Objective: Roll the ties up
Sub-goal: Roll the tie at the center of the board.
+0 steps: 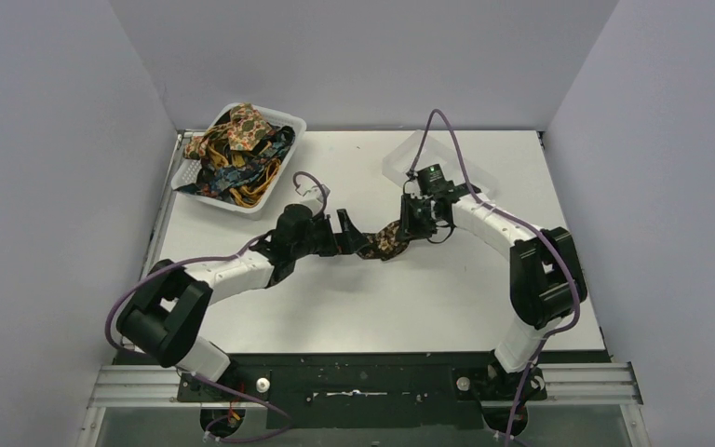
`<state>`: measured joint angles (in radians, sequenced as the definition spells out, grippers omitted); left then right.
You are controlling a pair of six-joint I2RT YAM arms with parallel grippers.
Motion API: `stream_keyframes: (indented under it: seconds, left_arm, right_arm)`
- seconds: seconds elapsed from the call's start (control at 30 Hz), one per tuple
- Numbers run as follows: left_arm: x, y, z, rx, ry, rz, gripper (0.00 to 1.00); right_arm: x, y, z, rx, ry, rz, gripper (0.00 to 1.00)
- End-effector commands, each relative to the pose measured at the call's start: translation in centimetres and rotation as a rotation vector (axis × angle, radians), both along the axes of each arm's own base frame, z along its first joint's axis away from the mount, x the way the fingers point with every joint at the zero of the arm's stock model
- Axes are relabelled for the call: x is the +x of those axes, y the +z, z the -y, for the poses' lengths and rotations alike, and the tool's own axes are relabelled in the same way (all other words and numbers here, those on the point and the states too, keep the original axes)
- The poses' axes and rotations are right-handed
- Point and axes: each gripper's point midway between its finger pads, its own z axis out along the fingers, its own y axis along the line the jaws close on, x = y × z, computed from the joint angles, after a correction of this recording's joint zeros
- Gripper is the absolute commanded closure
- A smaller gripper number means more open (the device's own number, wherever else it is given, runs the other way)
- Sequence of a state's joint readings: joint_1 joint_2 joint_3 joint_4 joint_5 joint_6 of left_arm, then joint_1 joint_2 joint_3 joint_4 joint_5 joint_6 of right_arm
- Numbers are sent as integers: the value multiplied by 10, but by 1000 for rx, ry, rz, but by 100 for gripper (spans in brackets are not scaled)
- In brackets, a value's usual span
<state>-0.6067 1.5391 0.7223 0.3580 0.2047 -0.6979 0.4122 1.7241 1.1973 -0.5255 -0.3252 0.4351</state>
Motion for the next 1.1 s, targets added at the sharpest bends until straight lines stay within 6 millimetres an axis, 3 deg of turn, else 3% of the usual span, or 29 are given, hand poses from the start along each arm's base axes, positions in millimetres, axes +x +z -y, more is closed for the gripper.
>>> stream_keyframes:
  seconds: [0.0,0.17,0.4,0.57,0.7,0.93,1.07]
  left_arm:
    - [-1,16,-14,-12,37,36,3]
    - [-7,19,-30,-4,69,37,3]
    - [-14,24,-46,-16,103,45,3]
    - [-15,33,-52,-27,119,59,3]
    - [-15,42,-58,-30,138,77,3]
    - [-18,48,-78,-23,199,107,3]
    - [-22,52,-90,-25,239,124,3]
  right_arm:
    - [7,12,33,-209,-13,0,88]
    - [13,28,73,-438,-87,25,87]
    - [18,39,90,-684,-73,62,87]
    - [25,41,81,-881,-57,125,84]
    - [27,31,61,-999,-1,151,82]
    - [23,0,18,-979,87,145,76]
    - [21,-12,1,-920,116,134,65]
